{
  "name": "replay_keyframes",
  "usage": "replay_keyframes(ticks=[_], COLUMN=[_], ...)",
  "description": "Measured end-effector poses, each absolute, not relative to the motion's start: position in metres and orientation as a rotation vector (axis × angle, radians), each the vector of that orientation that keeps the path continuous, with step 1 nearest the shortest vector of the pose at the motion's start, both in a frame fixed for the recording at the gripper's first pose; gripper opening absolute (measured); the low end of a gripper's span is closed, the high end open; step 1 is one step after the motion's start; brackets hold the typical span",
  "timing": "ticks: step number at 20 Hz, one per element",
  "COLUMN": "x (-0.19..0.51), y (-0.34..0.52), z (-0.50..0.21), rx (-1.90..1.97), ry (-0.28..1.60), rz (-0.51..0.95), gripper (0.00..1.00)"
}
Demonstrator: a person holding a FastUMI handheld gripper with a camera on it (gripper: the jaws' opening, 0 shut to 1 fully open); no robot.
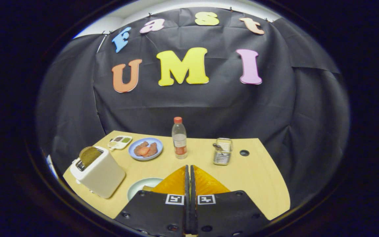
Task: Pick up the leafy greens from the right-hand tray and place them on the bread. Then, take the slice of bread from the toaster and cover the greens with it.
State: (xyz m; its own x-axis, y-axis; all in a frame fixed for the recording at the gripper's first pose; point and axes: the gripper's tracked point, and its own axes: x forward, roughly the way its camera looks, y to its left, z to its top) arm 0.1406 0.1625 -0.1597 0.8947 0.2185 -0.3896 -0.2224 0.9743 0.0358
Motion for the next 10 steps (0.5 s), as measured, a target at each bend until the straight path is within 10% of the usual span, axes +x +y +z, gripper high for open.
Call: replay_keyframes(ticks=[10], x=[0.135], y=[0.313], z=[-0.204], rx=[0.045], ry=[0.480], rz=[0.345], gripper=[0.00])
